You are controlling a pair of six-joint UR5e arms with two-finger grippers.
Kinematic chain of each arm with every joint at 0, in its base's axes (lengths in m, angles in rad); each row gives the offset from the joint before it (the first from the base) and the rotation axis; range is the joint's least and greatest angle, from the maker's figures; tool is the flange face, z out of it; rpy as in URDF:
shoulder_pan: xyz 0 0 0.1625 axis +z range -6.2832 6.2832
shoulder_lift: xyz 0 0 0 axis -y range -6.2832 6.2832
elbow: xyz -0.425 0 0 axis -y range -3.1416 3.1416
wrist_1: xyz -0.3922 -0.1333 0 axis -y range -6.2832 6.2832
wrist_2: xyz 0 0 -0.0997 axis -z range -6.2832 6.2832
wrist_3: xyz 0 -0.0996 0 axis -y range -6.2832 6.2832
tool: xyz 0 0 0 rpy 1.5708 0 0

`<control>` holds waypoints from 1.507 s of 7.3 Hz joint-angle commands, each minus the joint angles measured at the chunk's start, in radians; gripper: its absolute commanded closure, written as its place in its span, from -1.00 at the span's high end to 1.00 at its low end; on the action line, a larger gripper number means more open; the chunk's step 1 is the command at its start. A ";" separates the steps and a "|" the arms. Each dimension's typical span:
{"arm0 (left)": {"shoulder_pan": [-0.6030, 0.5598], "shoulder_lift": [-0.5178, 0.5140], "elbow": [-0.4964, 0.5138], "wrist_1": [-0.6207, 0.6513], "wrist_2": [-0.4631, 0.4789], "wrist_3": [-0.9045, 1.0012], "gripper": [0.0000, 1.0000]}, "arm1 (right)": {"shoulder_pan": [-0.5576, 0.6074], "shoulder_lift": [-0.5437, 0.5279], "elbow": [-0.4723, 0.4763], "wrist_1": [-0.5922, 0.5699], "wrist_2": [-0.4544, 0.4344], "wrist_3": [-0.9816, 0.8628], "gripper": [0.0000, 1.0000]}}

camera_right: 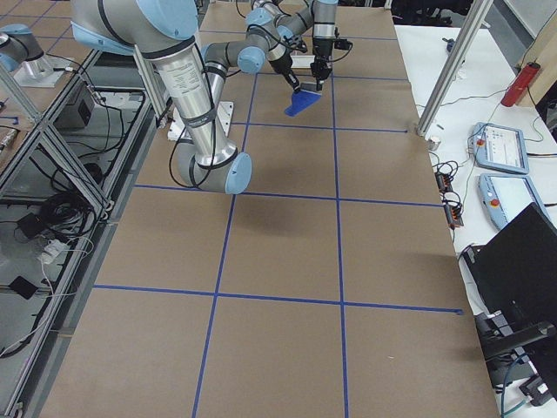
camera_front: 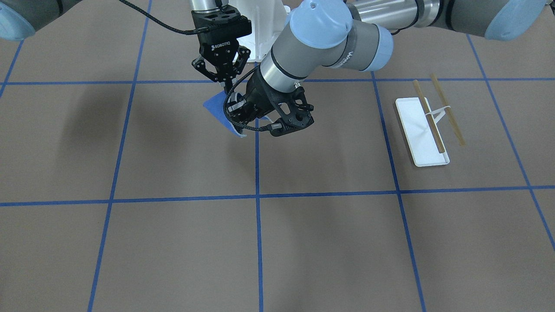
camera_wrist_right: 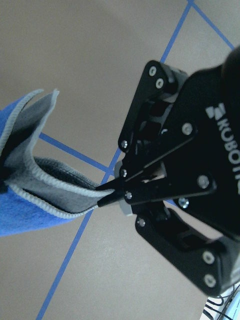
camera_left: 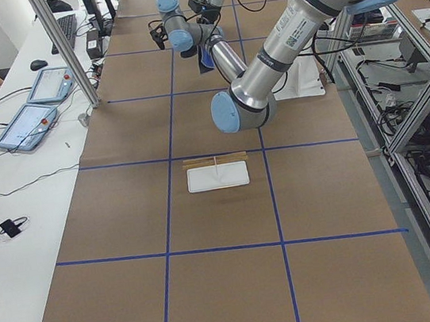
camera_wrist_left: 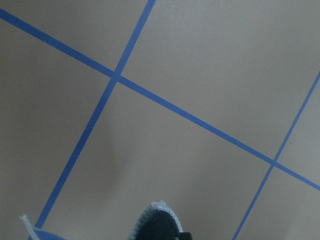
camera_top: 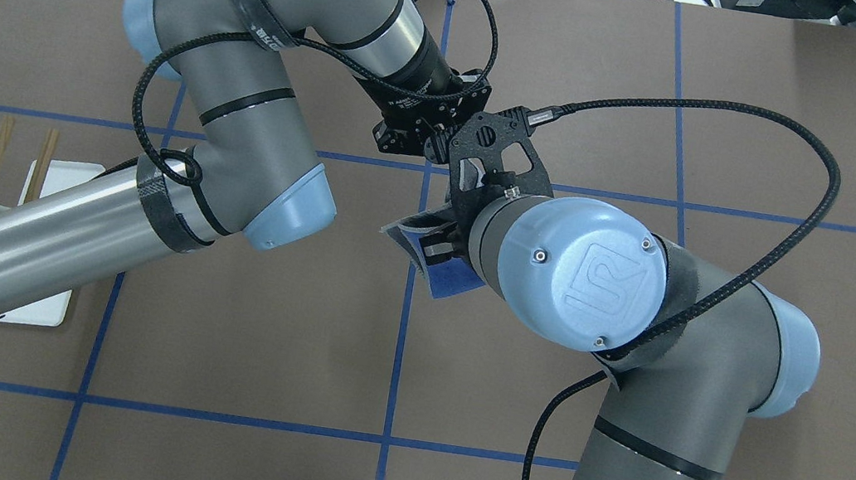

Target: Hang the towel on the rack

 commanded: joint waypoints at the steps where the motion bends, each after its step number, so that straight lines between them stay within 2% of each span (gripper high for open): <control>1: -0.003 0.001 0.000 0.001 0.001 0.003 -1.00 | -0.007 -0.001 0.004 0.002 0.002 0.018 -0.87; 2: -0.012 0.001 -0.002 0.001 0.000 0.005 -1.00 | -0.009 -0.021 0.017 0.010 0.002 0.031 0.98; 3: -0.046 0.001 -0.003 0.005 -0.006 0.003 -1.00 | -0.007 -0.061 0.078 0.002 0.011 0.040 1.00; 4: -0.090 0.007 -0.013 0.007 -0.034 0.005 -1.00 | 0.017 -0.099 0.115 0.004 0.056 0.037 1.00; 5: -0.136 0.023 -0.022 0.009 -0.110 0.011 -1.00 | 0.084 -0.113 0.119 0.004 0.149 0.028 1.00; 7: -0.199 0.156 -0.155 0.010 -0.186 0.018 -1.00 | 0.240 -0.174 0.113 0.001 0.306 -0.041 1.00; 8: -0.239 0.193 -0.177 0.010 -0.232 0.018 -1.00 | 0.314 -0.202 0.072 0.001 0.363 -0.093 1.00; 9: -0.298 0.240 -0.200 0.010 -0.291 0.020 -1.00 | 0.413 -0.202 -0.008 0.004 0.470 -0.163 1.00; 11: -0.385 0.360 -0.322 0.009 -0.394 0.052 -1.00 | 0.619 -0.208 -0.141 -0.001 0.697 -0.346 1.00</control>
